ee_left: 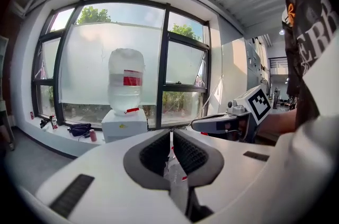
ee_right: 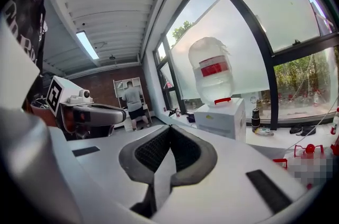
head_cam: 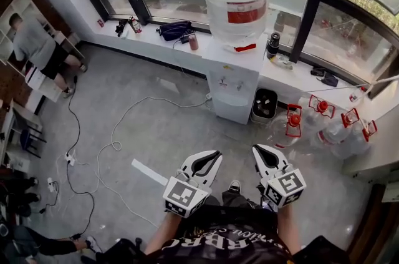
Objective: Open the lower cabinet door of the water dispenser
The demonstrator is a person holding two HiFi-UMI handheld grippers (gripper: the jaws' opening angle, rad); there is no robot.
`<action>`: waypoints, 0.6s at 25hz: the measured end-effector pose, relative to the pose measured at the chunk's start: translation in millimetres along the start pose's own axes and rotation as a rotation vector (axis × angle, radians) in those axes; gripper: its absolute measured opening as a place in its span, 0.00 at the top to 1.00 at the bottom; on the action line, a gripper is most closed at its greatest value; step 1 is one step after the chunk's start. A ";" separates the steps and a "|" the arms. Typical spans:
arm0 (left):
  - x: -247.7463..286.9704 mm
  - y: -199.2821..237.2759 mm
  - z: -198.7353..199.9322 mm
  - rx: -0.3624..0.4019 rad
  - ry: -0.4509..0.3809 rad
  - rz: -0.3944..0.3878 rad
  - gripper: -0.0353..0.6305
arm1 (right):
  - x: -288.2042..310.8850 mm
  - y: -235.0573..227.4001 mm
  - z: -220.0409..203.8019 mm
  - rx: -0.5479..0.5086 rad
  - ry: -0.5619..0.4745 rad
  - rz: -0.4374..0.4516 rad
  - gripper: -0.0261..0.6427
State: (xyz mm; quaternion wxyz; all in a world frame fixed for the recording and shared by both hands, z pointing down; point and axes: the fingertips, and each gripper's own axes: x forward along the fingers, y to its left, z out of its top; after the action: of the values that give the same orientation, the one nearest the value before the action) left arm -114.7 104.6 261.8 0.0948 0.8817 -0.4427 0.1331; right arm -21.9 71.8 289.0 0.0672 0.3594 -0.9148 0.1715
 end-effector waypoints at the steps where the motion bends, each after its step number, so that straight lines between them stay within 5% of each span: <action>1: 5.1 1.1 0.8 0.002 0.011 0.002 0.91 | 0.9 -5.2 -0.4 0.009 -0.004 0.002 0.95; 8: 34.6 6.8 8.4 -0.001 0.037 -0.017 0.91 | 4.7 -34.1 -6.8 0.046 -0.024 -0.003 0.95; 15: 73.3 24.4 16.2 0.030 0.053 -0.092 0.91 | 14.1 -79.8 -11.3 0.080 -0.017 -0.139 0.95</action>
State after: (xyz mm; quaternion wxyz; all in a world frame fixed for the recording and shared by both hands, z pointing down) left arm -89.9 30.3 271.0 0.0992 0.8986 -0.3970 0.1583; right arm 22.1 12.5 324.2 0.0566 0.4256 -0.8807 0.1998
